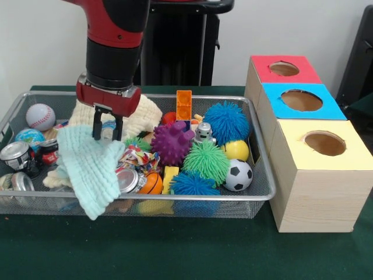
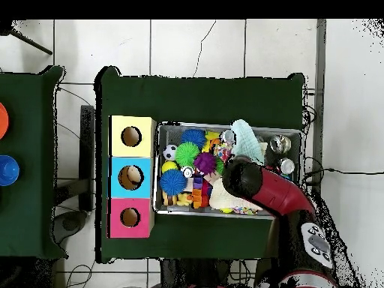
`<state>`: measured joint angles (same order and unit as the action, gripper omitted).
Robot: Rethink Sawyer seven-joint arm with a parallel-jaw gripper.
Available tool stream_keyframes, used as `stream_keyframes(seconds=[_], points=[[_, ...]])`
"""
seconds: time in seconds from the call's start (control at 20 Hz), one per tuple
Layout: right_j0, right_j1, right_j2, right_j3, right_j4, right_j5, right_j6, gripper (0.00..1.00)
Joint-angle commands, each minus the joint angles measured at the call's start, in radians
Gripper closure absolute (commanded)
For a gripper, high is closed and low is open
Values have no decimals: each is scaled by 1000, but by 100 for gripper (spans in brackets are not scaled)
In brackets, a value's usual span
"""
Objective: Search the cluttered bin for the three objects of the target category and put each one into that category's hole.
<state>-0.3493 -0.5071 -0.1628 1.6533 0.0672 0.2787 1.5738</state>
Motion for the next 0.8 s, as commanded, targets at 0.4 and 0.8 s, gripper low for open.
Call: stream_keyframes(seconds=[0.4,0.8], points=[[27,-5,2,-35,11,294,137,100],[22,-94,34,-30,8,360,117,100]])
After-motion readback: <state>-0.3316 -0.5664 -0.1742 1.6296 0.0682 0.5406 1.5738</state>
